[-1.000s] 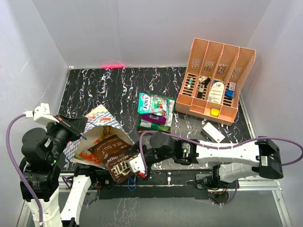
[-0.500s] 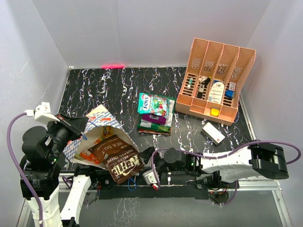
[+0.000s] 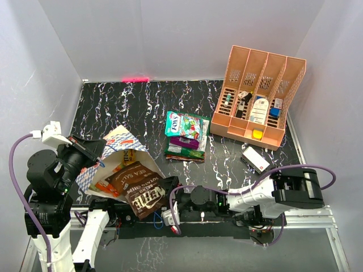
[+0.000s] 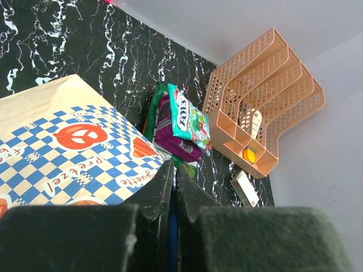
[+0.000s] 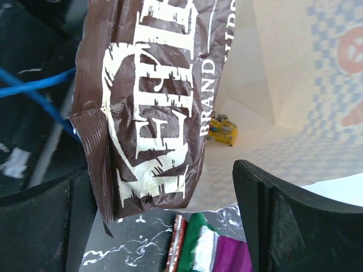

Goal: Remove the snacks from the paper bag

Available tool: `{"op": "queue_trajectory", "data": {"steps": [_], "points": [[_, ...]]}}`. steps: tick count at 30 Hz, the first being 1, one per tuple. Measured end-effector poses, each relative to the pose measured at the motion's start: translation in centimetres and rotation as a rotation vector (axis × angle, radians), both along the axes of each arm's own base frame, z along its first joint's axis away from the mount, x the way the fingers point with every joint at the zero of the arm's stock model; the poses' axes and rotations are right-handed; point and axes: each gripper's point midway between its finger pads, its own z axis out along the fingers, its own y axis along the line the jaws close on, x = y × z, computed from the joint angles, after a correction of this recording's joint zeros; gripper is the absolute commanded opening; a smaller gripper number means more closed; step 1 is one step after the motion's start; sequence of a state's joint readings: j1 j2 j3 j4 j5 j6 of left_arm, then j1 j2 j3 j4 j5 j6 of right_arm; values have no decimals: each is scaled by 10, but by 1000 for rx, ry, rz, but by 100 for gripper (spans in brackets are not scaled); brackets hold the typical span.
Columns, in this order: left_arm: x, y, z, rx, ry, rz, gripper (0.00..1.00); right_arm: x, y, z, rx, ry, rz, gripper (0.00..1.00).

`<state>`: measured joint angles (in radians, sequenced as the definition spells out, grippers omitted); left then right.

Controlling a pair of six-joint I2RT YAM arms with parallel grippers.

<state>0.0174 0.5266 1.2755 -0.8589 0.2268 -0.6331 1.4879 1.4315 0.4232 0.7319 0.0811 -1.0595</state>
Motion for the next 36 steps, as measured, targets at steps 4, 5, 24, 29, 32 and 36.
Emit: {"op": "queue_trajectory", "data": {"steps": [4,5,24,29,32,36], "points": [[0,-1,0,-4,1,-3,0,7,5,20,64,-18,-33,98],[0,-1,0,-5,1,-3,0,7,5,25,76,-19,-37,98],[0,-2,3,-16,-8,-7,0,33,41,54,162,-76,-158,82],[1,-2,4,-16,-11,-7,0,31,49,57,143,-69,-134,41],[1,-2,4,-17,-11,-7,0,31,56,57,113,-47,-127,10],[1,-2,4,-17,-12,-7,0,30,57,62,96,-9,-110,7]]}}
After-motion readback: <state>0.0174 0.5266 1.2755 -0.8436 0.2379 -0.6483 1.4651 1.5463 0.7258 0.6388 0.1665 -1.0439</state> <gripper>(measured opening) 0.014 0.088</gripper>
